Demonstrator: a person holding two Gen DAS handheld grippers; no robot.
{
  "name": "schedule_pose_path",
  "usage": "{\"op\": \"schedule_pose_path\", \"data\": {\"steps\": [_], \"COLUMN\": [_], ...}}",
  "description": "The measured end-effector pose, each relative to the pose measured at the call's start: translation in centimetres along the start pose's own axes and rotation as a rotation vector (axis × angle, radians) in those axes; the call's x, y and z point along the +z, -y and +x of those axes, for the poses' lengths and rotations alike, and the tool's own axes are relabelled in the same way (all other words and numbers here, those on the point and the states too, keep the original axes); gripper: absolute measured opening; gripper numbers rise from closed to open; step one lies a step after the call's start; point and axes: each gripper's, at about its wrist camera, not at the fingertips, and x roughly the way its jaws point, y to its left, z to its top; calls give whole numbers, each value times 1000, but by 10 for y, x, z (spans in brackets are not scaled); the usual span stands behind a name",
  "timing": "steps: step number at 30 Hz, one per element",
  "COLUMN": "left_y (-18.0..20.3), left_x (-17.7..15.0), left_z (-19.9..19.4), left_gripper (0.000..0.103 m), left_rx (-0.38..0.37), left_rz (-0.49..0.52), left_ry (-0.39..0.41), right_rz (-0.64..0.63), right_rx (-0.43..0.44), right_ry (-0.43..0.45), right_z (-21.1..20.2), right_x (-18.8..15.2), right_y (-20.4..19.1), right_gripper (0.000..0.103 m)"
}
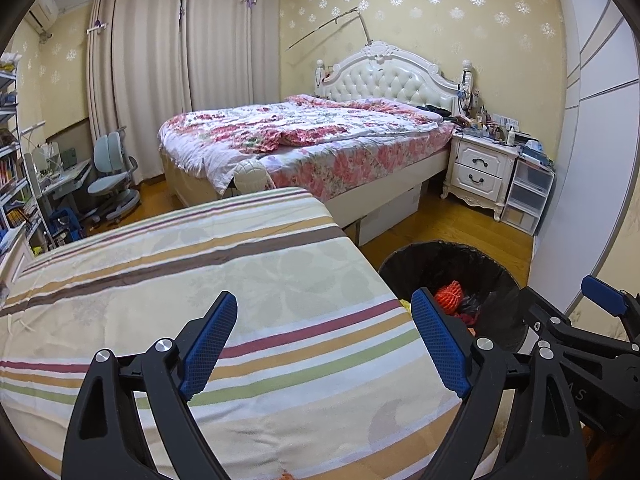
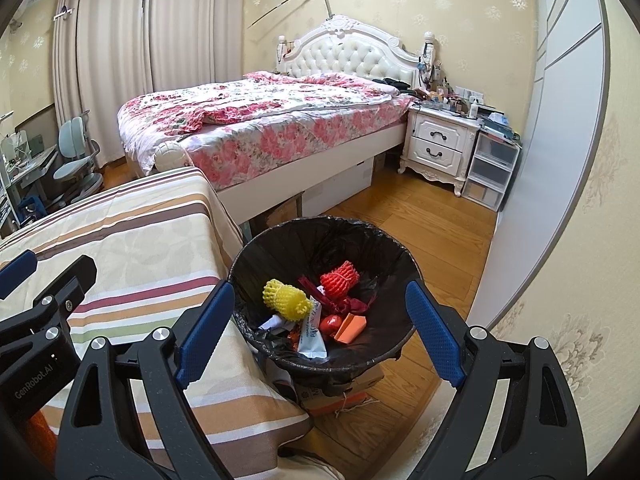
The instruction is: Collect trash
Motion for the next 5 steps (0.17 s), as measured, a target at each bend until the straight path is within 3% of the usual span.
{"op": "schedule_pose_path", "data": {"steps": [5], "left_y": [-9], "left_x": [-4], "left_z": [9], "left_gripper": [86], "left_rx": [10], "left_rz": [-15], "left_ry": [-46], "right_rz": [-13], "right_rx": [10], "right_ry": [-10], "right_z": [3], "right_x": [-6], "right_y": [-4], "right_gripper": [85]}}
